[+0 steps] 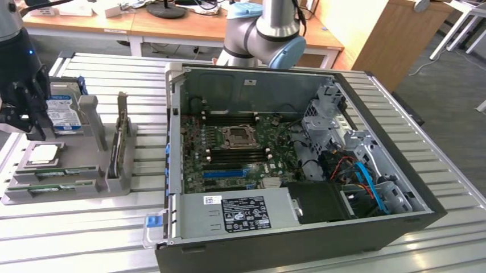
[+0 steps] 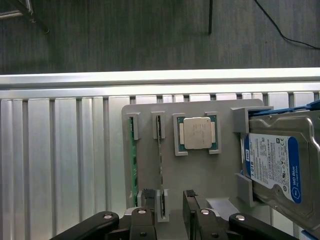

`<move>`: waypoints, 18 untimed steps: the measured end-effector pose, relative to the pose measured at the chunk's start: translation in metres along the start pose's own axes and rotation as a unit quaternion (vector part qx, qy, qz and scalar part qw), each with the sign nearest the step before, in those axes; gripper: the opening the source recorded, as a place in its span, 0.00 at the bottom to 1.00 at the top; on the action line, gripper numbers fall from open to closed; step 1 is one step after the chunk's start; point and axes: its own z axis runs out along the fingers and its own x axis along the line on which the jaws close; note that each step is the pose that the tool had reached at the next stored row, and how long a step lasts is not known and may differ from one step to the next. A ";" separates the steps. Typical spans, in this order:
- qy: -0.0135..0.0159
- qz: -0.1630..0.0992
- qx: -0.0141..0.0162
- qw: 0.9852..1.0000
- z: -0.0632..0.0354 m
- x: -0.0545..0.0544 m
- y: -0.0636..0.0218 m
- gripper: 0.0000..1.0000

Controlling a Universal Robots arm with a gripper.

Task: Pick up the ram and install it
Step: 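Pick up the ram and move it above insertion slot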

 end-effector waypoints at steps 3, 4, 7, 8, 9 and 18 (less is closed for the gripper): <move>0.000 0.000 0.000 1.000 0.0000 0.001 -0.0001 0.36; 0.000 0.000 0.000 1.000 0.0000 0.002 -0.0001 0.36; 0.000 0.000 0.000 1.000 -0.0001 0.004 -0.0002 0.36; 0.000 0.000 0.000 1.000 0.0000 0.004 -0.0002 0.36; 0.000 0.000 0.000 1.000 0.0000 0.005 -0.0003 0.36; 0.000 0.000 0.000 1.000 -0.0001 0.008 -0.0004 0.36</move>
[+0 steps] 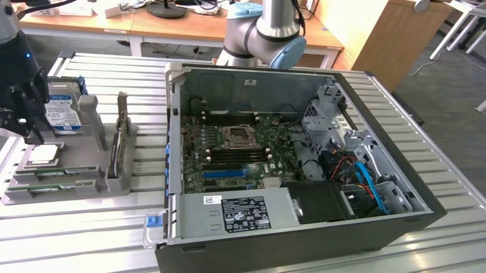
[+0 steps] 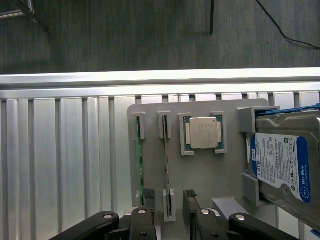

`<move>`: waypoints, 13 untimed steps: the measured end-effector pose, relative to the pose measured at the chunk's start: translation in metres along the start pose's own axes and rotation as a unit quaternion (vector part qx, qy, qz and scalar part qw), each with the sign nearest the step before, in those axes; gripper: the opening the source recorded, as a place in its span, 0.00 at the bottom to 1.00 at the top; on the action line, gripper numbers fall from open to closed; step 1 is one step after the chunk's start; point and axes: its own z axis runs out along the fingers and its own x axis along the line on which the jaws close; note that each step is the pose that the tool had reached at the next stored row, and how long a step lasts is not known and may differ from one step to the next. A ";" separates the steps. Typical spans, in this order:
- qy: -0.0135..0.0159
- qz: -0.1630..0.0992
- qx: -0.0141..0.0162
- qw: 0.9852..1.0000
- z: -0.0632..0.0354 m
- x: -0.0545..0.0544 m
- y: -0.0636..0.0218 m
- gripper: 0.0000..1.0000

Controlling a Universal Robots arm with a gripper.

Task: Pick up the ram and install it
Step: 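Pick up the ram and move it above insertion slot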

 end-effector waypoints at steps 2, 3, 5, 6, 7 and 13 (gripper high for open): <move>0.000 0.000 0.000 1.000 0.0000 0.000 0.0000 0.36; 0.000 0.000 0.000 1.000 0.0002 0.000 0.0000 0.36; 0.000 0.000 0.000 1.000 0.0012 0.000 0.0000 0.36; 0.000 0.000 0.000 1.000 0.0018 0.000 0.0000 0.36; 0.000 0.000 0.000 1.000 0.0024 0.000 -0.0001 0.36; 0.000 0.000 0.000 1.000 0.0073 0.000 -0.0002 0.36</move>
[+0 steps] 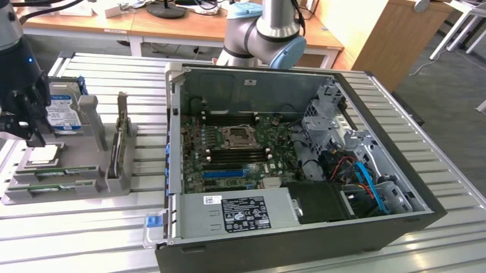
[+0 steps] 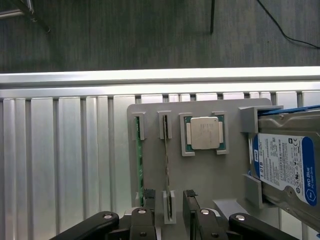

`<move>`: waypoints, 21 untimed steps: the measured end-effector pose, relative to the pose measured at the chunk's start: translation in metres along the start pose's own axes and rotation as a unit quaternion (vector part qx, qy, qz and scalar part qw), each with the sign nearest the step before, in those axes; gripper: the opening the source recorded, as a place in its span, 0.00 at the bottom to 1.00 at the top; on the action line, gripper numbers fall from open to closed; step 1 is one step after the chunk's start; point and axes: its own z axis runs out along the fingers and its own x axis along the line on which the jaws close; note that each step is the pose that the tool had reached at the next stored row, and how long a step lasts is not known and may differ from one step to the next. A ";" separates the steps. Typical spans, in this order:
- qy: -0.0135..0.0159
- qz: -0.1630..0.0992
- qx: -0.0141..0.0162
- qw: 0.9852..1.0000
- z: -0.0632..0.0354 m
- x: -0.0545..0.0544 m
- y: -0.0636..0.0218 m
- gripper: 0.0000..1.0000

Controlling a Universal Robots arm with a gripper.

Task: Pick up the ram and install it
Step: 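Pick up the ram and move it above insertion slot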

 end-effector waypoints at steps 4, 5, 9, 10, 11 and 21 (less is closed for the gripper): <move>0.000 0.000 0.000 1.000 0.0047 0.000 -0.0002 0.36; 0.000 0.000 0.000 1.000 0.0058 0.000 -0.0002 0.36; 0.000 0.000 0.000 1.000 0.0079 0.000 -0.0003 0.36; 0.000 0.000 0.000 1.000 0.0079 0.000 -0.0003 0.36; 0.000 0.000 0.000 1.000 0.0079 0.000 -0.0003 0.36; 0.000 0.000 0.000 1.000 0.0078 0.012 -0.0007 0.36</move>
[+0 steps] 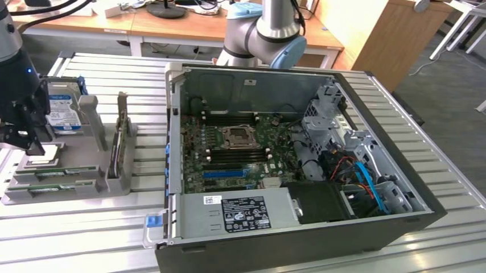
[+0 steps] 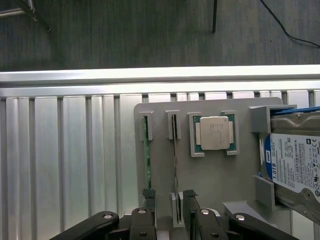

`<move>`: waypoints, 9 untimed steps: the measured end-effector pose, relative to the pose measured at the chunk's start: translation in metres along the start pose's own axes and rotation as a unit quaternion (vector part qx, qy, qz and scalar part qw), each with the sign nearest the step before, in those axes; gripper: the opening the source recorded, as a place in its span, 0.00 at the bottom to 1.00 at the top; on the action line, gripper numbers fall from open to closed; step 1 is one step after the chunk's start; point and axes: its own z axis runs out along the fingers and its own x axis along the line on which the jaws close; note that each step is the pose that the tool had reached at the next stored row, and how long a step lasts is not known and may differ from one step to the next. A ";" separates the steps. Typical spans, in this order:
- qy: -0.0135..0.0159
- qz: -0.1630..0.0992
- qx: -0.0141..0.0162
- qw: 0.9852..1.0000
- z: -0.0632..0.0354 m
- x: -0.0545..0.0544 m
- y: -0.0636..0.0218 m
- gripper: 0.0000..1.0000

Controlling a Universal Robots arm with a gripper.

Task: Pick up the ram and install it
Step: 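Pick up the ram and move it above insertion slot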

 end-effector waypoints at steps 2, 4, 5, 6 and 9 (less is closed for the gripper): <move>0.000 0.000 0.000 1.000 0.0000 0.003 -0.0001 0.36; 0.000 0.000 0.000 1.000 0.0000 0.005 -0.0002 0.36; 0.000 0.000 0.000 1.000 -0.0001 0.005 -0.0002 0.36; 0.000 0.000 0.000 1.000 -0.0001 0.006 -0.0002 0.36; 0.000 0.000 0.000 1.000 -0.0001 0.006 -0.0002 0.36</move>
